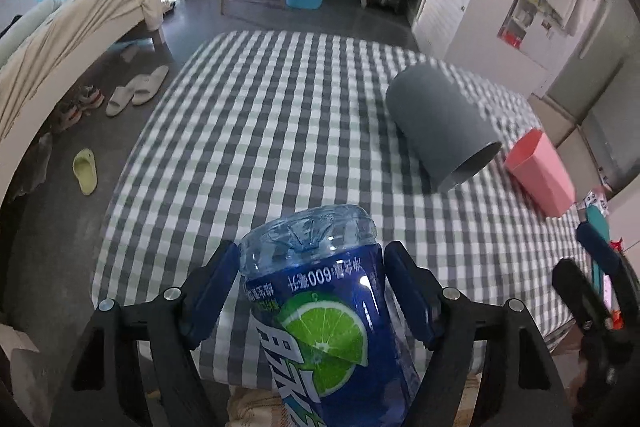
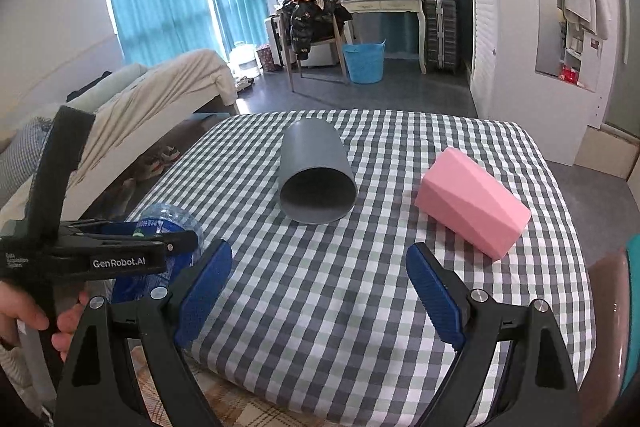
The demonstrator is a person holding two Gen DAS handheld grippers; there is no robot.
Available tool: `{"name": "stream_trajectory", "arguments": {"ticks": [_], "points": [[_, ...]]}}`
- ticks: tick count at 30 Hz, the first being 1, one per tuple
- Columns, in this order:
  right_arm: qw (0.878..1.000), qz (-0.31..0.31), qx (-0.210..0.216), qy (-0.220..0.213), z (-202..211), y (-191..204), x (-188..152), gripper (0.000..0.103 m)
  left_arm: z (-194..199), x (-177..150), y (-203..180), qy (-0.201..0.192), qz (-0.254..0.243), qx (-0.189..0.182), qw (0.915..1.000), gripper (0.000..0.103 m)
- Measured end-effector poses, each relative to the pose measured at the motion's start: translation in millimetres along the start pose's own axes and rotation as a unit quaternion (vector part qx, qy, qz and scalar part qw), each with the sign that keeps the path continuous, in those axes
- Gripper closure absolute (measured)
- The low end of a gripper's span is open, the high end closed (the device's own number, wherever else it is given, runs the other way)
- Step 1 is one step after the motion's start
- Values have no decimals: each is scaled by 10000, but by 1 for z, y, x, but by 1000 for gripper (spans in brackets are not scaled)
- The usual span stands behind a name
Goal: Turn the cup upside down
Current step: 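Rotate the held bottle with the left gripper so its cap points up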
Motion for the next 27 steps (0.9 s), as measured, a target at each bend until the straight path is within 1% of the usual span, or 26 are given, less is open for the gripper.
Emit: {"name": "stream_trajectory", "arguments": {"ticks": [3,6,8,18,22,24,27], "points": [[10000,20,-21,-3,1,3,-1,14,16,5,-4,-297,-75,22,9995,26],[10000,24,-35,-21,1,3,-2,14,37,10,-8,-700,-210,122,9973,26],[10000,19,-43,-33,1,3,-2,14,43,12,-8,-828,-293,138,9960,26],[10000,38,-68,-18,3,8,-5,14,44,4,-7,-1006,-422,140,9939,26],[9999,-1,-103,-43,5,5,-5,14,45,-1,-15,-1133,-628,167,9914,25],[9999,-15,-127,-57,6,4,-5,14,46,-4,-21,-1171,-724,15,9905,25],[9998,-30,-166,-52,8,2,-6,14,49,-8,-29,-1252,-831,-108,9886,25]]}}
Point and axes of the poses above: each gripper's, at about its wrist camera, not at the fingertips, and z roughly against the way its jaws point, y to its left, x to its top, the point moved 2 cm from there along -z, roughly the way its jaws point, and after that the axes turned 3 degrees about -z, right-handed, at the moved point
